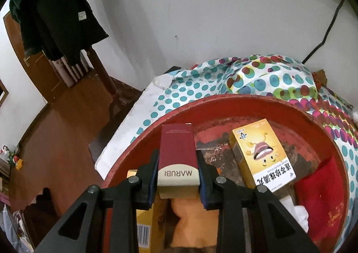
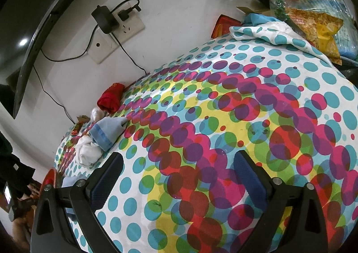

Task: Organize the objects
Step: 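Carry the MARUBI box with the left gripper and set it on the tray, then grasp the light blue sock on the cloth with the right gripper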

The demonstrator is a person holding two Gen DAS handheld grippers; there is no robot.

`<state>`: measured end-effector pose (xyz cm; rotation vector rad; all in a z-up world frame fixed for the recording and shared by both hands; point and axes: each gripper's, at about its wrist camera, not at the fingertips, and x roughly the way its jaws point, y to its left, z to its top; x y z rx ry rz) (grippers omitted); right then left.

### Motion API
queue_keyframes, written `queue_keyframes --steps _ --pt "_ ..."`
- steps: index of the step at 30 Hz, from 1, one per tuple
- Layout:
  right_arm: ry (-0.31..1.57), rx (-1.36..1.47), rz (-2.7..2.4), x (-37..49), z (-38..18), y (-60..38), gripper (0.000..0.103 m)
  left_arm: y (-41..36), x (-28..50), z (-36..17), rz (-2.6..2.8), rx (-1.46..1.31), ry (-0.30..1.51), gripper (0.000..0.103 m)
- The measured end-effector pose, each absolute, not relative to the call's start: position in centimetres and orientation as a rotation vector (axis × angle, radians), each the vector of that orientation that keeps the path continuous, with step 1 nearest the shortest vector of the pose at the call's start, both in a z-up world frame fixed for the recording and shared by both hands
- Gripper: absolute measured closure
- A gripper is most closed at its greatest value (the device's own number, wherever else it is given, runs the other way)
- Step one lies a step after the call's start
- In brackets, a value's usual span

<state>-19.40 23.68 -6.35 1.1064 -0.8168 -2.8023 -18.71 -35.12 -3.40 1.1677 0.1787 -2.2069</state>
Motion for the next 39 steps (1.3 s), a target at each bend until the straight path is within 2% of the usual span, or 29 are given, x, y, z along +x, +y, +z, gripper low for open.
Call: queue_keyframes --steps 2,4,6,13,16,21,24,31,37,39 --pt "-0.816 1.106 -2.802 -19.4 -6.4 23.6 0.004 -35.3 -18.9 -3.5 -2.224 1.171 0.194 0.071" --pt "-0.814 1.108 -2.803 -19.4 -6.4 23.6 0.004 -35.2 -18.7 -3.3 -2.255 1.154 0.207 0.058" --pt "-0.809 1.111 -2.804 -19.4 -6.4 23.5 0.004 -34.9 -18.5 -2.9 -2.266 1.123 0.171 0.05" --pt "-0.807 1.113 -2.806 -19.4 -6.4 23.6 0.003 -33.4 -17.0 -0.4 -2.335 0.996 0.128 0.049" --pt "-0.749 1.152 -2.829 -19.6 -6.4 23.0 0.003 -32.5 -15.4 1.2 -2.386 0.933 0.127 0.049" --pt "-0.56 1.264 -2.887 -20.0 -6.3 20.8 0.002 -30.9 -11.7 2.3 -2.461 0.886 0.136 0.049" --pt "-0.498 1.216 -2.87 -18.9 -5.9 18.2 0.002 -30.0 -8.7 2.4 -2.499 0.85 0.144 0.049" --pt "-0.133 1.105 -2.741 -16.5 -4.4 7.8 0.002 -28.4 -2.1 1.2 -2.573 0.839 0.26 0.049" --pt "-0.019 1.094 -2.661 -16.5 -3.9 1.8 0.003 -27.0 2.8 0.4 -2.595 0.786 0.303 0.049" --pt "0.002 1.125 -2.658 -17.0 -4.4 0.8 0.008 -26.3 3.8 0.1 -2.607 0.765 0.274 0.049"
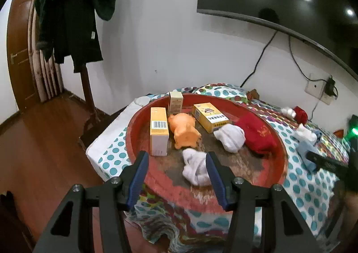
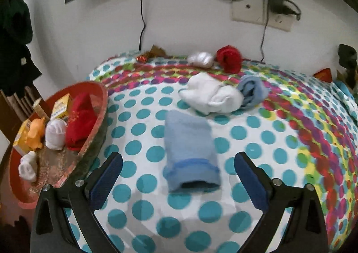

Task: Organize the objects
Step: 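Grasp the light blue sock on the cloth with the right gripper, then carry the blue sock with the right gripper and release it onto the tray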

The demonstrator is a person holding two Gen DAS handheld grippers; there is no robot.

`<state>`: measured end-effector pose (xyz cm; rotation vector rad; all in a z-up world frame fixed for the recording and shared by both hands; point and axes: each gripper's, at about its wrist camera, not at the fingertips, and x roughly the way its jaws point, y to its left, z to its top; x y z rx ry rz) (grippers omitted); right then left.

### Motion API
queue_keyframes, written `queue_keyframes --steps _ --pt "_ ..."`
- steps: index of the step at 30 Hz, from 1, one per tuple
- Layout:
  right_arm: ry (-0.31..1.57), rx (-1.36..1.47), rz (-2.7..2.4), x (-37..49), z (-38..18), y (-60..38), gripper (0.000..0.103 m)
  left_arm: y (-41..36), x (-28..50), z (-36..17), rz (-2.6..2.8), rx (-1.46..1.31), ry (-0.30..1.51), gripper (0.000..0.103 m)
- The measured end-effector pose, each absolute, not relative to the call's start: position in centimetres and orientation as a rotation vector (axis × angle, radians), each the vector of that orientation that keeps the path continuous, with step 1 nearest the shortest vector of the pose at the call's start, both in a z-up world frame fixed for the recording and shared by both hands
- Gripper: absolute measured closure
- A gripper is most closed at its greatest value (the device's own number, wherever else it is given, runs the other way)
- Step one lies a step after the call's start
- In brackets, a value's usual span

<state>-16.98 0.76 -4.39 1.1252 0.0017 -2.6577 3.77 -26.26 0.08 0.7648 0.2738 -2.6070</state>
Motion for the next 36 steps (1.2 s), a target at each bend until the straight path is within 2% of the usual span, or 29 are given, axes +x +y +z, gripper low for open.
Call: queue_keyframes --steps 2,4,6,7,8,9,10,14,24,29,36 --pt "0.004 1.164 -2.645 -17.6 -5.1 0.4 0.035 -25.6 3.8 -0.3 -2.622 0.768 0.224 0.049" --pt "0.003 1.221 -2.62 -18.3 -5.8 -0.3 0.041 -25.3 3.4 -0.8 -2.634 0.793 0.201 0.049" --pt "0.019 1.222 -2.639 -18.3 -6.1 -0.6 0.043 -25.2 3.2 -1.3 -2.633 0.804 0.2 0.049" --pt "0.021 1.232 -2.649 -18.4 -6.1 -0.9 0.051 -25.2 3.2 -1.3 -2.636 0.804 0.206 0.049" --pt "0.013 1.23 -2.664 -18.4 -6.1 -0.7 0.071 -25.2 3.3 -1.3 -2.64 0.795 0.209 0.049" --pt "0.012 1.23 -2.675 -18.6 -6.1 -0.9 0.086 -25.2 3.4 -1.3 -2.639 0.786 0.207 0.049" --pt "0.007 1.237 -2.673 -18.7 -6.1 -0.8 0.088 -25.2 3.5 -1.3 -2.639 0.778 0.205 0.049" --pt "0.076 1.223 -2.676 -19.1 -5.5 -1.5 0.09 -24.8 3.3 -1.4 -2.65 0.786 0.198 0.049" --pt "0.09 1.087 -2.66 -19.2 -0.8 -4.5 0.09 -24.2 3.5 -1.3 -2.653 0.771 0.162 0.049" --pt "0.111 1.011 -2.602 -17.7 1.4 -7.6 0.09 -25.7 3.7 -1.3 -2.609 0.768 0.204 0.049" --pt "0.137 0.965 -2.471 -14.7 2.1 -12.2 0.09 -28.9 5.4 -0.3 -2.492 0.618 0.314 0.049"
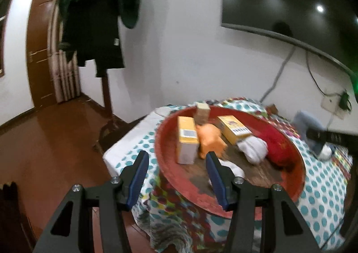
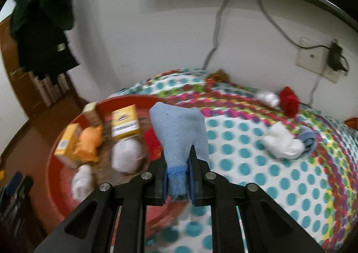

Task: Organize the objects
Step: 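Carry the blue sock with the right gripper and release it onto the tray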

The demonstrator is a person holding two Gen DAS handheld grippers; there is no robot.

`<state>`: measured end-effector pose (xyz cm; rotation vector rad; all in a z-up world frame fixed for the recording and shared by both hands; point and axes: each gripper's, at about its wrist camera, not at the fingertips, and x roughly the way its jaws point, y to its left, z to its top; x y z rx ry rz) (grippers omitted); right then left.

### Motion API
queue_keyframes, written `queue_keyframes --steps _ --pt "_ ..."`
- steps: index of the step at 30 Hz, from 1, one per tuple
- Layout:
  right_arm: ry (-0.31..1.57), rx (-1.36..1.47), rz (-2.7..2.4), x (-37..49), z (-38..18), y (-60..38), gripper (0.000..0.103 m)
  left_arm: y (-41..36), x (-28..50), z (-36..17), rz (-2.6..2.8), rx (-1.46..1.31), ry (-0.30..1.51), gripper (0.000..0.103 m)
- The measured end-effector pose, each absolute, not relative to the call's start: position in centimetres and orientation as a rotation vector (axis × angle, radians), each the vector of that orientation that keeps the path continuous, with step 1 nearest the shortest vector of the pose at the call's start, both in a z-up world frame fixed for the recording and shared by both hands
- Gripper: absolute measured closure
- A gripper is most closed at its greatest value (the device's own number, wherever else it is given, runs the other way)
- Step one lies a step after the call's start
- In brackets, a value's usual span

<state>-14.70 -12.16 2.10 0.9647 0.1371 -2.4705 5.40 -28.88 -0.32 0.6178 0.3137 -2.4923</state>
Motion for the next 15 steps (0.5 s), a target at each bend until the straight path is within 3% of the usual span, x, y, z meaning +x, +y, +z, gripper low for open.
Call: queue_keyframes --steps 7,15 --pt "0.268 0.965 -2.326 -10.6 -0.5 -16.4 0.09 -28.5 5.0 -0.7 -2.502 0.654 0.296 0.049" --pt "0.274 0.987 -2.274 -8.5 -2.5 -17.7 0.09 -28.7 4.8 -0.8 -2.499 0.672 0.308 0.049"
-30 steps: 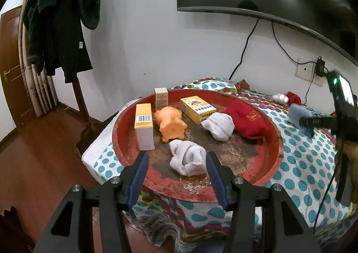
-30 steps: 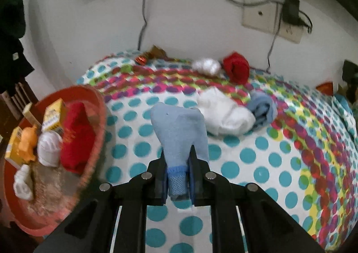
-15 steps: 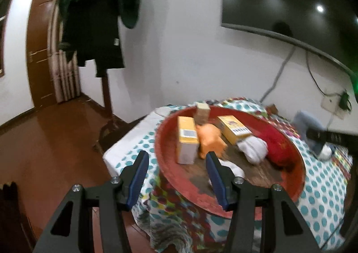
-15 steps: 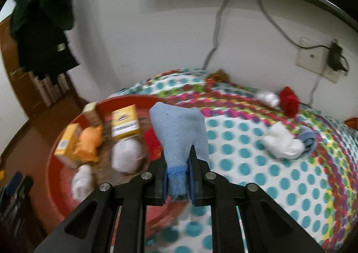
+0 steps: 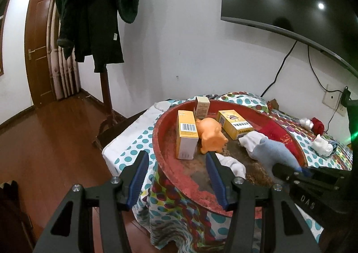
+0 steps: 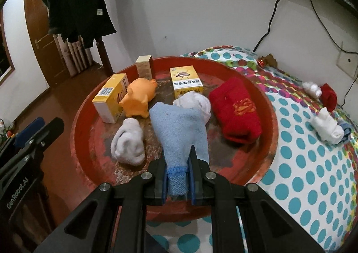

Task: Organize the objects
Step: 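Carry the blue sock with the right gripper and release it onto the tray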

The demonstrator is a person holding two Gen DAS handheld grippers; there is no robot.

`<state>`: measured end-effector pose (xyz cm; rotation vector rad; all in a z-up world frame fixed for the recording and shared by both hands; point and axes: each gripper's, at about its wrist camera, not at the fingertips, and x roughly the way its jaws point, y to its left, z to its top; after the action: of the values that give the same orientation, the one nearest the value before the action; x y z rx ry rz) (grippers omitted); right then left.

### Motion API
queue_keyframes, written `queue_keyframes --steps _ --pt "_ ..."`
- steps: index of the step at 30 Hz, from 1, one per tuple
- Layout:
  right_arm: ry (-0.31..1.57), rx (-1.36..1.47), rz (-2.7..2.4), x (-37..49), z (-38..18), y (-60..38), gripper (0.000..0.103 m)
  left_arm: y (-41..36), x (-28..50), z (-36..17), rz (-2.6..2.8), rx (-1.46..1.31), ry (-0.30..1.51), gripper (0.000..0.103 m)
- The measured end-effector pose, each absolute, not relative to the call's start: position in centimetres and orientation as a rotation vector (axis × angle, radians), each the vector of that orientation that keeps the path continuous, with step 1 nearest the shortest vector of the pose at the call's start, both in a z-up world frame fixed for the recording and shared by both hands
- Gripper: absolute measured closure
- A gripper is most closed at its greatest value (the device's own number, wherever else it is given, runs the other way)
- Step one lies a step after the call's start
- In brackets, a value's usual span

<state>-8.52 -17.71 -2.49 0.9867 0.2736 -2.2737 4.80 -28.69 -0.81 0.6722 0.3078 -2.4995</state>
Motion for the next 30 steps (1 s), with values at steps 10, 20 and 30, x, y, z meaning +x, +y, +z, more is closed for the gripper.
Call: queue_keyframes --steps 10,20,30 --pt "0.281 1.021 -2.256 -8.4 -3.7 -18.5 0.09 -28.4 4.6 -0.9 -2.509 0.685 0.305 0.049" --pt "0.331 1.068 -2.321 -9.1 -5.1 -18.6 0.089 -28.2 4.3 -1.1 -2.516 0.707 0.306 0.049" --pt "0.368 1.06 -2.323 -8.9 -5.3 -19.0 0.088 -28.0 4.2 -1.1 -2.52 0.713 0.298 0.049"
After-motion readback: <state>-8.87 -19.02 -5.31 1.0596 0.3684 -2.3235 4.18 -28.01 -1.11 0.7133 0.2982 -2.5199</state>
